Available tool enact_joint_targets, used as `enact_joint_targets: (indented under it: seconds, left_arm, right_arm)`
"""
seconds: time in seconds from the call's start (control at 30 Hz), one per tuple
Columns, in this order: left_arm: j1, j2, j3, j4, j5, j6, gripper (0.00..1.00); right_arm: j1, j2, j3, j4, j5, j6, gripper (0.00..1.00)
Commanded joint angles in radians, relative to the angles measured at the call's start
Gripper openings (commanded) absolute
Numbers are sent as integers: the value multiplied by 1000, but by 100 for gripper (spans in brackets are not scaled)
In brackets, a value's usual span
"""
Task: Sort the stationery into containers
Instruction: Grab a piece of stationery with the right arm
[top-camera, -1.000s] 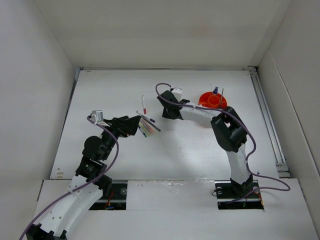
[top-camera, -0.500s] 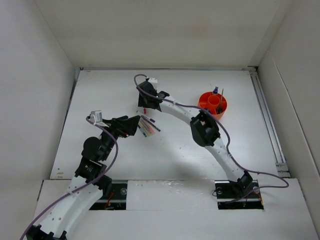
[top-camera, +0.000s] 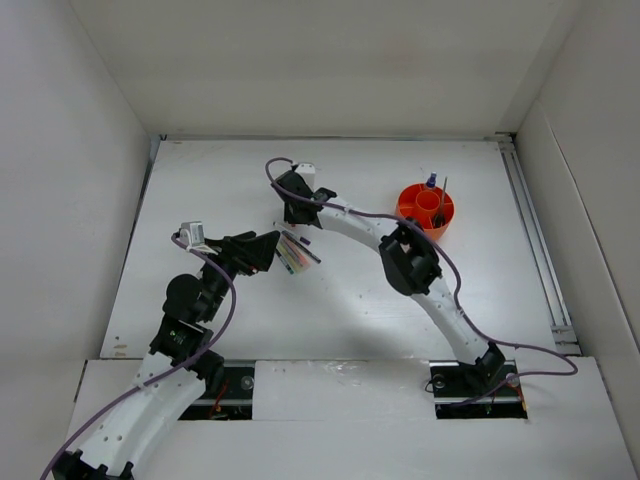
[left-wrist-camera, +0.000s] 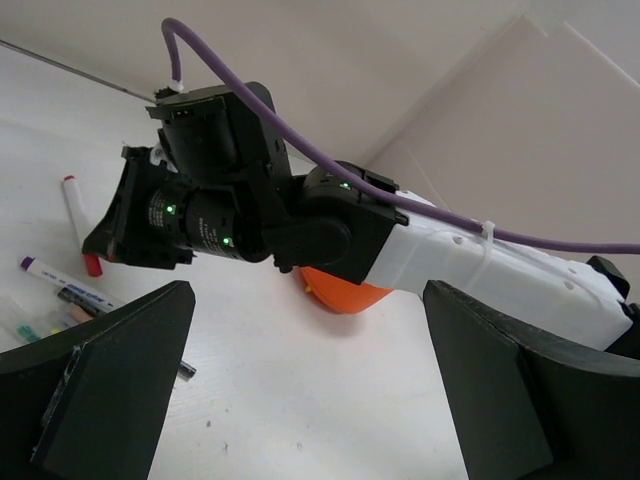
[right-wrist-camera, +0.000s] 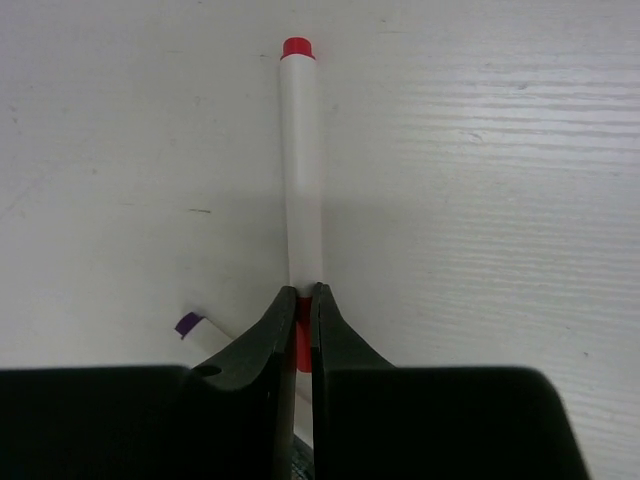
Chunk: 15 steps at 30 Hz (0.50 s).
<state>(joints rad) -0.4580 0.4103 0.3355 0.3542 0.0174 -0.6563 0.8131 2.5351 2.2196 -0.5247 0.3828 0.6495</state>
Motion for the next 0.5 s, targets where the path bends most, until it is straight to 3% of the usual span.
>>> enact_joint_targets:
  seconds: [0.0,0.23,0.33,0.47]
  left_arm:
    - [-2,-10,-1,37,3,-3,100]
    - [-2,-1,-1,46,3,-3,100]
    - [-2,-1,-1,46,13,-3,100]
    - [-2,10,-1,57,13,-3,100]
  right_arm:
    - [-23,-83,-95,-21,74,2,0]
    - [-107,-258,-357,40,126,12,0]
    - [-129,-311,-457,96,71,12,0]
    - [-129,-332,-468,92,74,21,0]
